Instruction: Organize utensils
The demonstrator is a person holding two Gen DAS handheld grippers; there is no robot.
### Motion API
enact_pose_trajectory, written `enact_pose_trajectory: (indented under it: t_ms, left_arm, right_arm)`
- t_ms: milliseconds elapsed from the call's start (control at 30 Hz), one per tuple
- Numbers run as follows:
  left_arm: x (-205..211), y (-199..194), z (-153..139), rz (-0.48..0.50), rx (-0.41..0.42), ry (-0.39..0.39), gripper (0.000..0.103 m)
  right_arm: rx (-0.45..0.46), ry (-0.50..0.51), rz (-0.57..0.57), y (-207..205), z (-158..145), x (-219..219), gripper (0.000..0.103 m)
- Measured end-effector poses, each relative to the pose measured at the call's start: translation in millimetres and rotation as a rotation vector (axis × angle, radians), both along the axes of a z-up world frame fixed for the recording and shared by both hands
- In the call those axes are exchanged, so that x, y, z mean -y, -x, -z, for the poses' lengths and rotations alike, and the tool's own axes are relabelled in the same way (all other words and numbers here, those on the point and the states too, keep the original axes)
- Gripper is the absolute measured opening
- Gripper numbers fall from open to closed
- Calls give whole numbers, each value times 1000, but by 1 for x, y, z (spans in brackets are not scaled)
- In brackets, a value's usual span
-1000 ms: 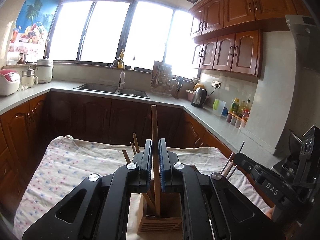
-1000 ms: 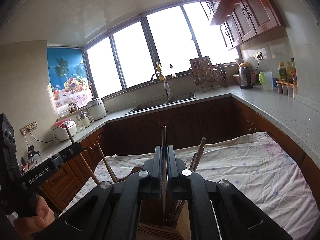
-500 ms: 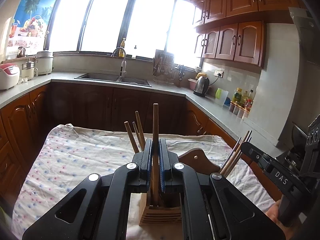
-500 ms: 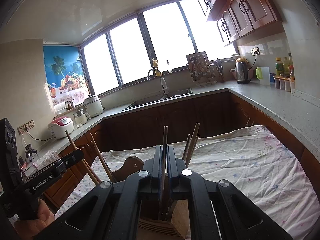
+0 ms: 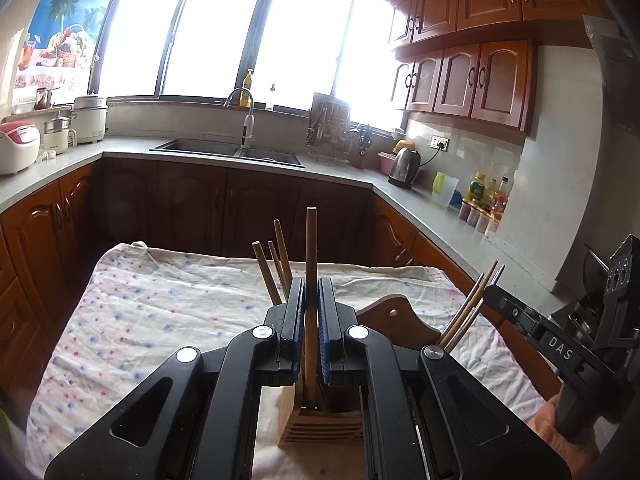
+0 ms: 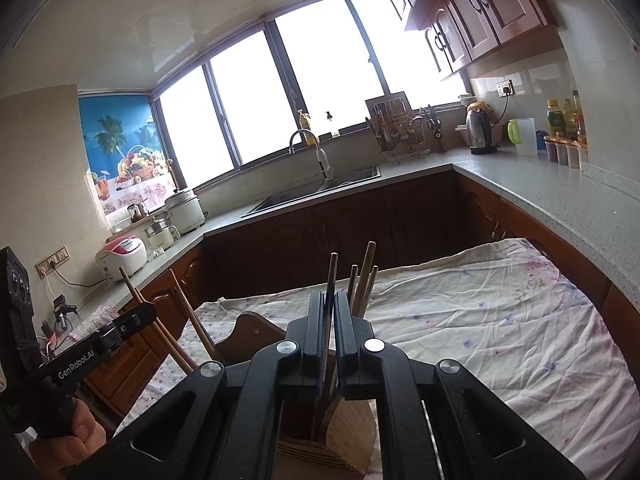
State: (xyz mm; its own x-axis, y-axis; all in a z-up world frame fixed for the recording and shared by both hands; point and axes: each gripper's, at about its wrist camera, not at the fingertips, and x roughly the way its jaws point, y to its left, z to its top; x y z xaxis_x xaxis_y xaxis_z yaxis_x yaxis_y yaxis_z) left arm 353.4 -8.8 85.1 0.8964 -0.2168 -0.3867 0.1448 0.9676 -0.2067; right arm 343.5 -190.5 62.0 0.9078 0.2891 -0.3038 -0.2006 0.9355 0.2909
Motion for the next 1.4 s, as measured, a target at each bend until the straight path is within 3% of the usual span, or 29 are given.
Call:
enact_pose_trajectory:
  t_ms: [433,500,600,633,667,700,767,900,1133,1400]
  left_arm:
    - [-2,-5,5,-5,-28,-2,6]
    - [-2,-4,5,3,-29,-3,6]
    - [-1,-2,3,9,-27,1,19]
    - [-2,0,2,10,-21,6,28]
    - [-2,3,1,8,-14,10,32]
    - [-2,5,-1,6,-6,16,38]
    - [-4,12,-4,6,9,33,42]
    - [-9,25,-9,-8,32,50,55]
    - [-24,49,-6,-75,15,56,84]
    - [-44,84,15,-134,-50,55,90]
  right_arm:
    - [-26,-13,6,-7,3,7,6]
    - [-29,-18,2,-7,3,7,10]
    - [-25,-26,5,-4,0,8,11]
    - [-24,-27,7,-3,-1,8,13]
    - [-22,-30,11,-2,-2,9,21]
    - [-17,-34,11,0,-3,10,37]
    - [-3,-37,22,6,-7,12,49]
    - [28,-42,33,17,-16,17,51]
    - [50,-32,26,35,-20,17,80]
    - [25,-15,-13,65,-4,10,92]
